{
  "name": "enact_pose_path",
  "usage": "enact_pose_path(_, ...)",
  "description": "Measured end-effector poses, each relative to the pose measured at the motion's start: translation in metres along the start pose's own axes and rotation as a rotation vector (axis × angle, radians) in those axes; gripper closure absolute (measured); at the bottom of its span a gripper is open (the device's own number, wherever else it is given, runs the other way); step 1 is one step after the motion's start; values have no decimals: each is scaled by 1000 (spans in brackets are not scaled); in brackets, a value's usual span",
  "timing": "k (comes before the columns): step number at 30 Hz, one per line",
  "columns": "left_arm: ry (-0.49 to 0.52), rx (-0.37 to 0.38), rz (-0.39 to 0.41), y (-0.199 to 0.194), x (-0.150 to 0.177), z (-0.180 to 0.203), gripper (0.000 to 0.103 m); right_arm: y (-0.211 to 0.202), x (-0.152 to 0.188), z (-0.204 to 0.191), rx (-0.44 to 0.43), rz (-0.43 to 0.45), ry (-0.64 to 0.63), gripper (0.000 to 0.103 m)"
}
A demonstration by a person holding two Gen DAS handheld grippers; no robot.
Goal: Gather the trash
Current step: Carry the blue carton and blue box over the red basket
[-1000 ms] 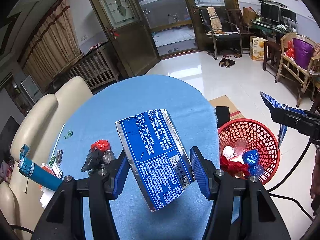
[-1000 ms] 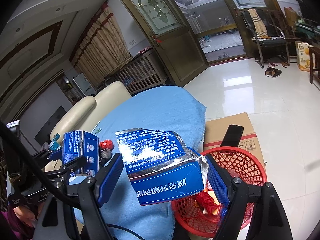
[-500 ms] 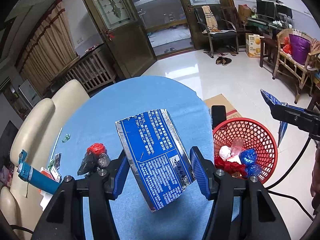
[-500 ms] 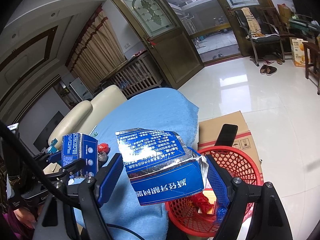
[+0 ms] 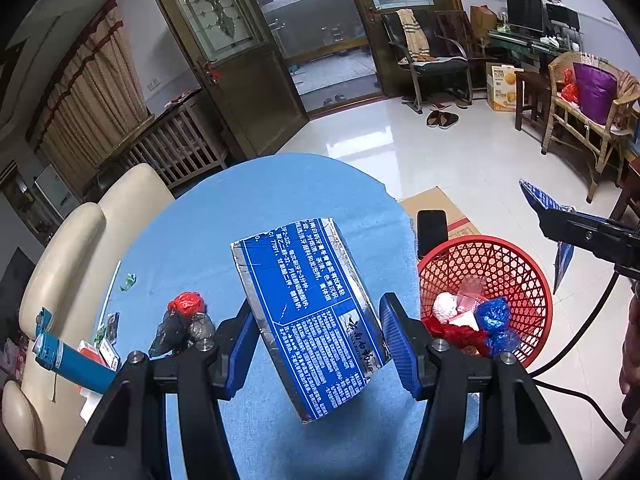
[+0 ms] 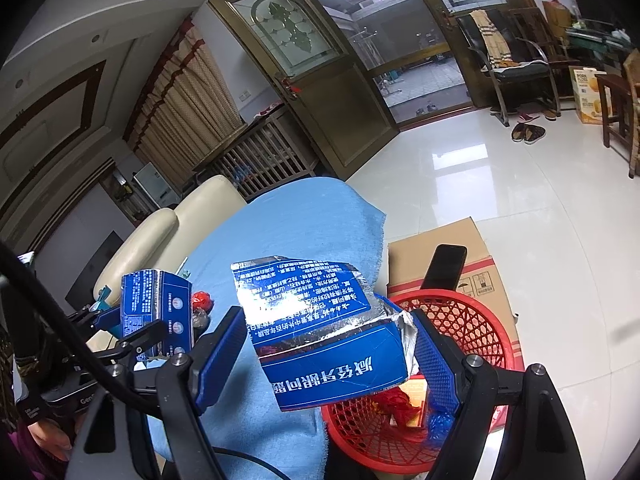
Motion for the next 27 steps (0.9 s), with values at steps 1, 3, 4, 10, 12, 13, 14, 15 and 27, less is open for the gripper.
enact_pose_path(1,1,1,1,0,0,0,42,0,0,1,0,0,2,20)
enact_pose_path(3,6,2,3,0,-1,2,42,0,0,2,2,-1,5,20)
enact_pose_path(4,9,3,4,0,-2,2,42,0,0,2,3,-1,6,20)
enact_pose_path(10,25,8,2,1,-5,9,42,0,0,5,5,-4,21,20)
enact_pose_path(12,28,10,-1,3,-6,10,42,-1,0,5,8,-3,25,20)
enact_pose_path(13,29,10,-3,3,-6,10,42,-1,0,6,8,-3,27,20)
enact_pose_path(14,31,10,-4,4,-7,11,42,-1,0,6,7,-3,30,20)
enact_pose_path(15,32,10,-5,5,-7,11,42,-1,0,7,8,-3,32,20)
enact_pose_path(27,51,16,-18,11,-11,18,42,1,-1,14,14,-14,60,20)
Point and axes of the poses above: each gripper's, at about its wrist camera, not at the fingertips, and y roughly the way its jaws point, z to its right, x to its underside, the point moved 2 cm from there along y, roughly the way its jaws point, and after that the axes turned 2 degrees about x, right-handed, at the moved point
